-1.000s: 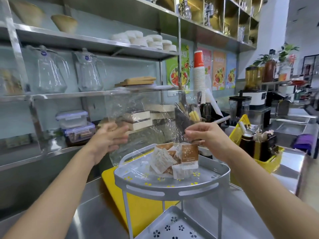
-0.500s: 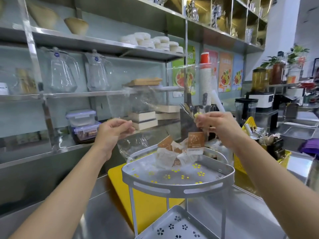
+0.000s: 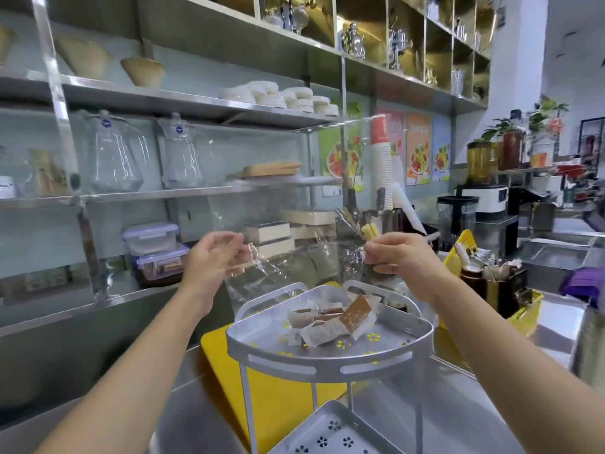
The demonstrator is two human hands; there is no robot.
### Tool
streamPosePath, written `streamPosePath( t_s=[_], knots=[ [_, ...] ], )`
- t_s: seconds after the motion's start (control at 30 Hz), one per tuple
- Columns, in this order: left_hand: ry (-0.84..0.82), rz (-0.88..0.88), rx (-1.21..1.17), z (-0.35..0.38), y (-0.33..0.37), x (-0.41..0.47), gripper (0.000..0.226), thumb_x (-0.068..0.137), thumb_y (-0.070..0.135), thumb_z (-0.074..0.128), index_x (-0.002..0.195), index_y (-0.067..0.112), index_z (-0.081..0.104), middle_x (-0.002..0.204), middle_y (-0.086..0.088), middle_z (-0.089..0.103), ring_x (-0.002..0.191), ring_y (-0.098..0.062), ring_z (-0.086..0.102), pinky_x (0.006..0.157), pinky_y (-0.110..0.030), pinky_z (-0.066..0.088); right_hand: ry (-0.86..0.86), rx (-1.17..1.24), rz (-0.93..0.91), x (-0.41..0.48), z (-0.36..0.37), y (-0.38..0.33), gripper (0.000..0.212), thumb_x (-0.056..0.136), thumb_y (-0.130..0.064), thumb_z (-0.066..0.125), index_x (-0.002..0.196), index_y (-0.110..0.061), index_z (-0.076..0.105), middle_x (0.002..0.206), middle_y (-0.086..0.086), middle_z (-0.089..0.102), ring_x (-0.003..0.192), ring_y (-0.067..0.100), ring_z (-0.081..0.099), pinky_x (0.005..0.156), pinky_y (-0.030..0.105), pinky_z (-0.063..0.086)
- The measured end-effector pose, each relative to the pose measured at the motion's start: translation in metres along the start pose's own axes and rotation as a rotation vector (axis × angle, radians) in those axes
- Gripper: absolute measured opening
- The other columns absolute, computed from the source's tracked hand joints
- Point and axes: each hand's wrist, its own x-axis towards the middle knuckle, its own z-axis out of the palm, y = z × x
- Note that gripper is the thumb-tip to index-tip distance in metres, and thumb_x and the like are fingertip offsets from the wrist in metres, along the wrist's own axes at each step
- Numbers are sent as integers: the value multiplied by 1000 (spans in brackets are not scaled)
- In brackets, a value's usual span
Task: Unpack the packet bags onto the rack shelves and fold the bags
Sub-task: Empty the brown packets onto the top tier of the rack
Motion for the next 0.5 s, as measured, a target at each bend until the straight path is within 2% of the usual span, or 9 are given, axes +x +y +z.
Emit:
streamPosePath(
  t_s=[0.07, 0.13, 0.2, 0.23, 0.33, 0.4, 0.5],
  knots=[
    [-167, -103, 83, -5, -4, -6, 35, 71, 31, 69, 101, 18, 56, 97, -5, 67, 86, -17, 66, 78, -36, 48, 30, 29, 5, -1, -4, 8, 12, 82, -10, 65, 71, -12, 69, 60, -1, 69, 63, 15, 67, 66, 29, 50],
    [-277, -143, 225, -6, -10, -14, 29, 72, 20, 72, 99, 14, 62, 98, -6, 70, 91, -22, 63, 82, -37, 47, 55, 68, -7, -1, -7, 9, 15, 82, -11, 64, 68, -12, 68, 56, -2, 69, 58, 13, 66, 63, 28, 50],
    [-238, -105, 296, -2, -14, -19, 7, 78, 12, 69, 84, 10, 67, 78, -2, 74, 80, -20, 65, 83, -37, 47, 82, 108, -27, -1, -8, 6, 16, 83, -12, 64, 67, -12, 67, 53, -2, 67, 57, 13, 65, 62, 27, 48],
    [-211, -84, 277, 1, -14, -20, 3, 81, 12, 66, 79, 10, 67, 70, 1, 74, 73, -16, 67, 82, -36, 48, 97, 126, -45, 0, -9, 3, 15, 82, -12, 64, 68, -12, 66, 52, -3, 66, 56, 12, 64, 63, 27, 47],
    [-159, -37, 200, 7, -6, -17, 15, 87, 15, 58, 75, 12, 65, 61, 3, 72, 59, -9, 68, 70, -29, 52, 138, 141, -117, 3, -10, -13, 12, 82, -13, 65, 71, -10, 67, 52, -4, 66, 55, 9, 63, 66, 28, 49],
    [-132, 2, 158, 9, 8, -13, 18, 88, 17, 57, 73, 14, 65, 60, 4, 72, 57, -8, 68, 59, -23, 54, 162, 151, -158, 4, -10, -27, 8, 82, -13, 66, 74, -11, 68, 55, -4, 67, 55, 9, 63, 62, 25, 52],
    [-107, 44, 92, 6, 29, -9, 20, 87, 16, 58, 69, 16, 67, 61, 3, 72, 58, -10, 67, 61, -26, 56, 180, 153, -208, 4, -7, -47, 5, 82, -13, 66, 77, -11, 68, 59, -2, 67, 55, 10, 63, 51, 16, 52]
  ],
)
